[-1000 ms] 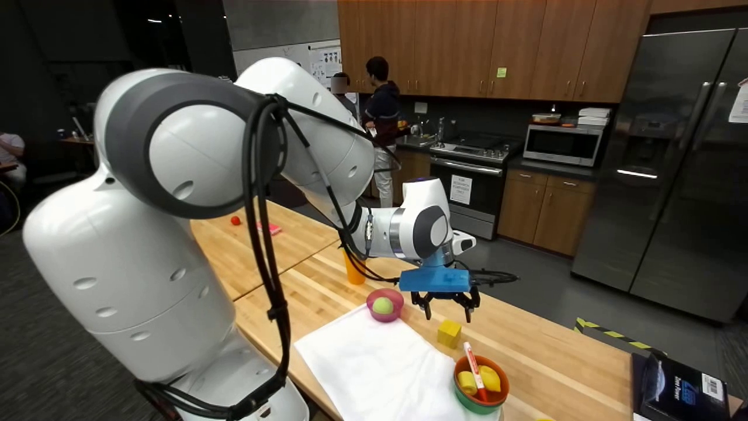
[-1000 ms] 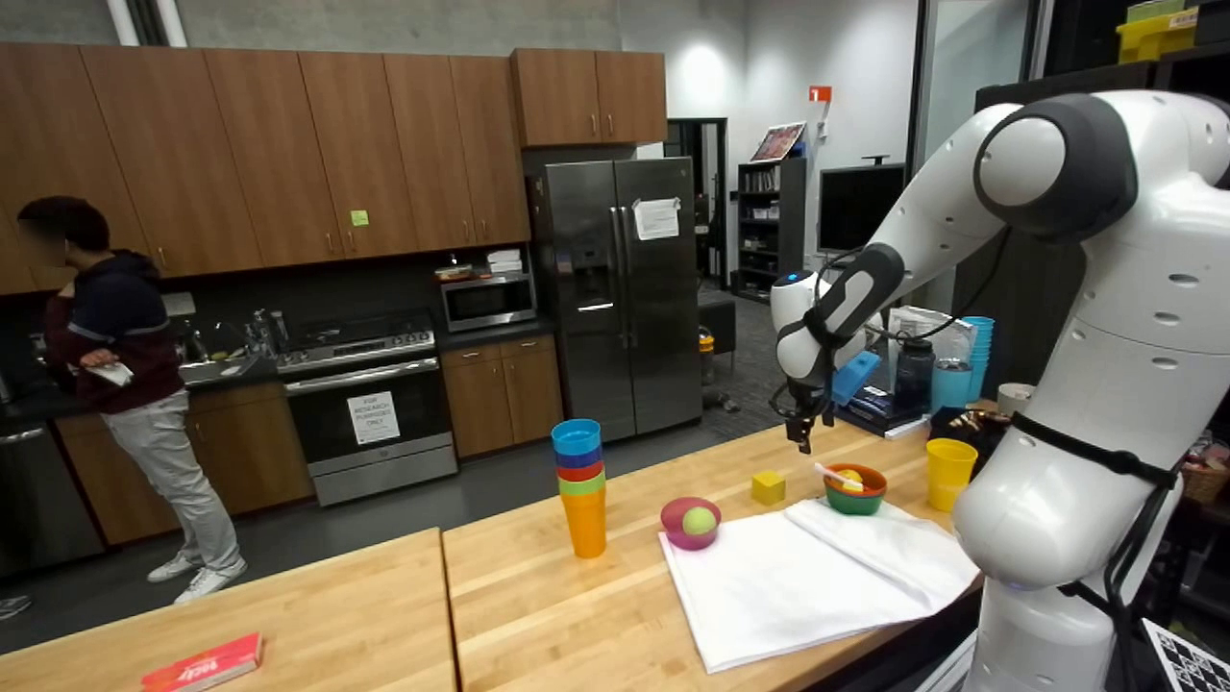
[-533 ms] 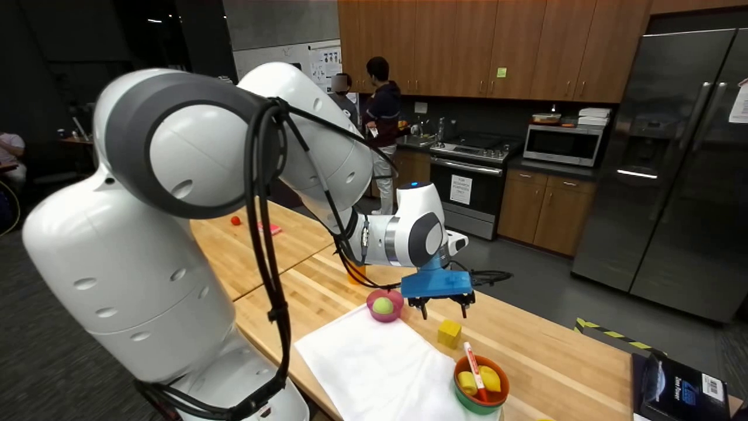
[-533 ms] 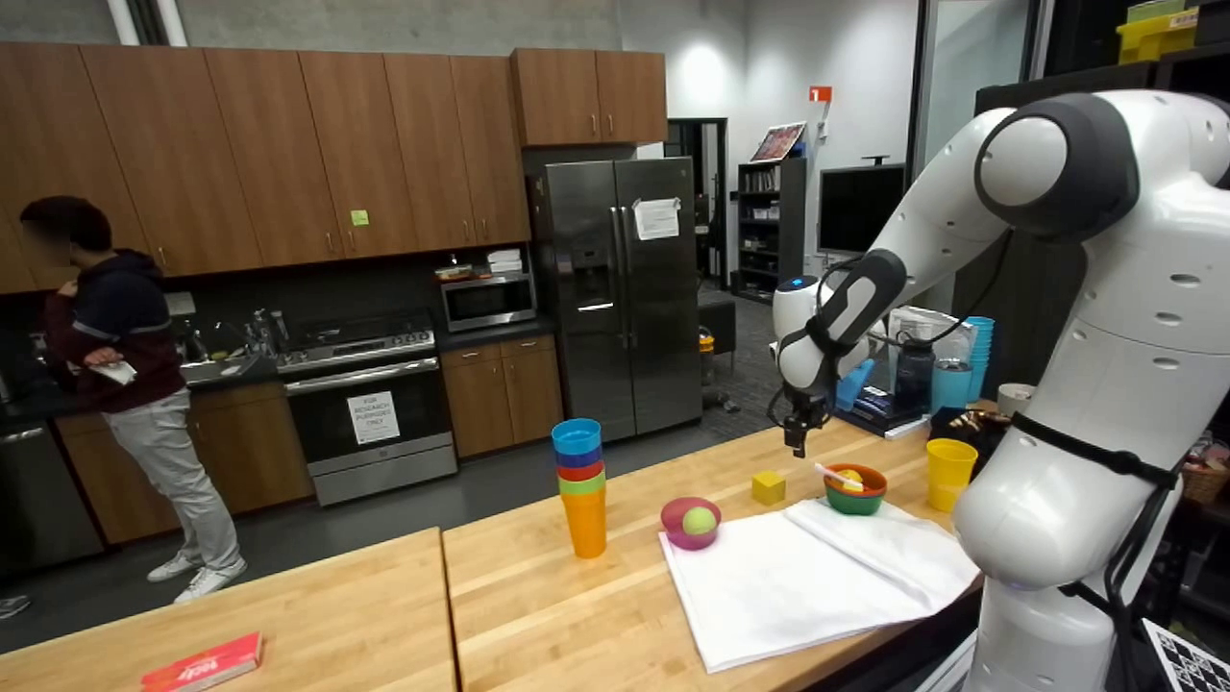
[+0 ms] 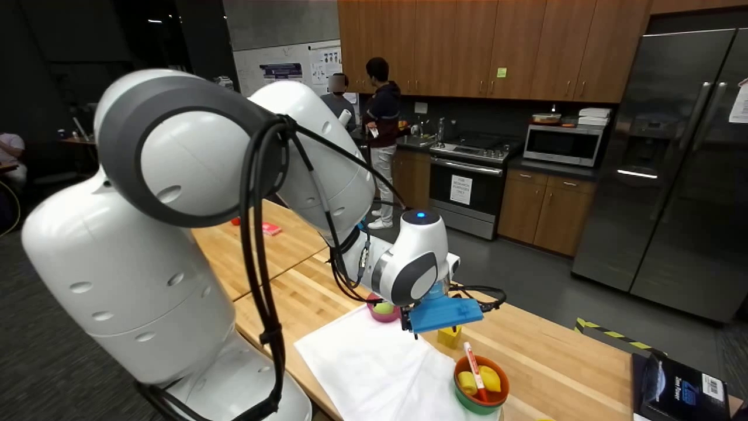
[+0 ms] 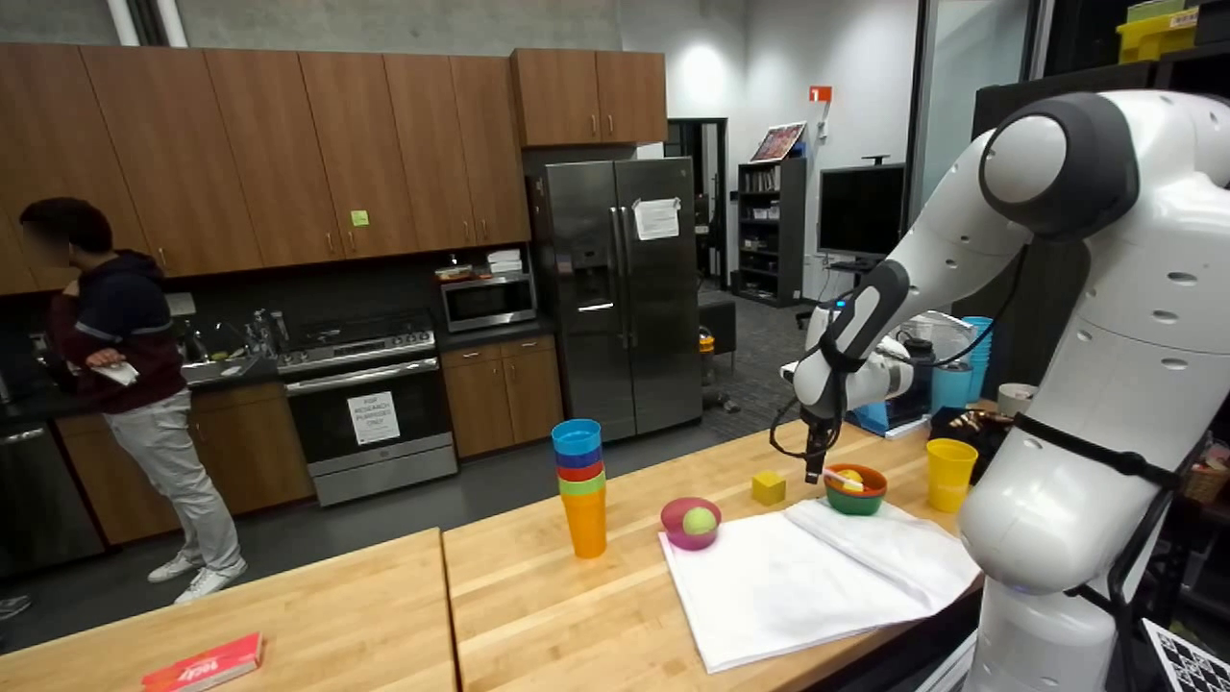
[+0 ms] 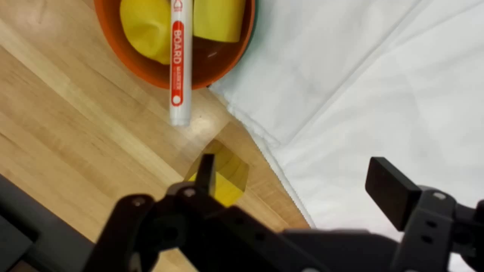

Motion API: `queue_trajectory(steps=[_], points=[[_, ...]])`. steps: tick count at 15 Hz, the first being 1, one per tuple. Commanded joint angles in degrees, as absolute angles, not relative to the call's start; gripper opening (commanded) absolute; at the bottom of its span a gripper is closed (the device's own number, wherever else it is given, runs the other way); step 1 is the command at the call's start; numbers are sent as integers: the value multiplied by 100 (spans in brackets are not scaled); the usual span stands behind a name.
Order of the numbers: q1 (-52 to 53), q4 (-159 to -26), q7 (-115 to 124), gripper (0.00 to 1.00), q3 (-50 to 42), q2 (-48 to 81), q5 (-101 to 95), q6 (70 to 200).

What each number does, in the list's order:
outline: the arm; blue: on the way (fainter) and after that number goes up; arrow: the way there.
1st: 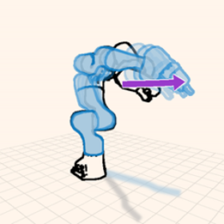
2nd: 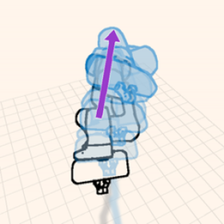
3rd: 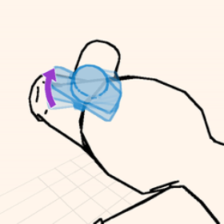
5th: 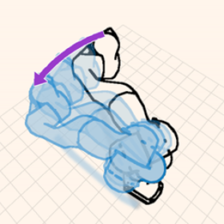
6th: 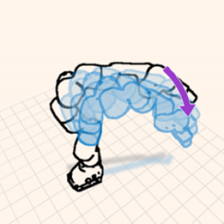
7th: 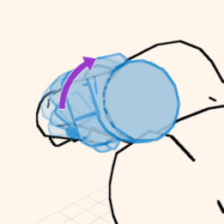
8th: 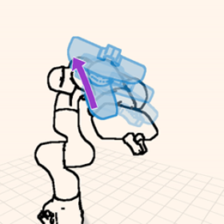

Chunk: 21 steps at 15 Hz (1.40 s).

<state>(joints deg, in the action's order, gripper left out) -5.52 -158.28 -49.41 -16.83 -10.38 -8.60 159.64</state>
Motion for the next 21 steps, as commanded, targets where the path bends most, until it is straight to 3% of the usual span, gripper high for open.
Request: queue_trajectory(steps=[1, 5, 10, 17, 21], points=[[-660, -15889, -6035, 100, -2060, -1176, -458, 15855], [-1420, -15973, -6262, 100, -2185, -1329, -1187, 16064], [-1586, -15854, -6738, 100, -2319, -1411, -1249, 16315], [594, -15021, -8791, 100, -3136, -576, 1985, 15684], [1034, -14065, -9742, 100, -3039, 363, 3454, 15172]])
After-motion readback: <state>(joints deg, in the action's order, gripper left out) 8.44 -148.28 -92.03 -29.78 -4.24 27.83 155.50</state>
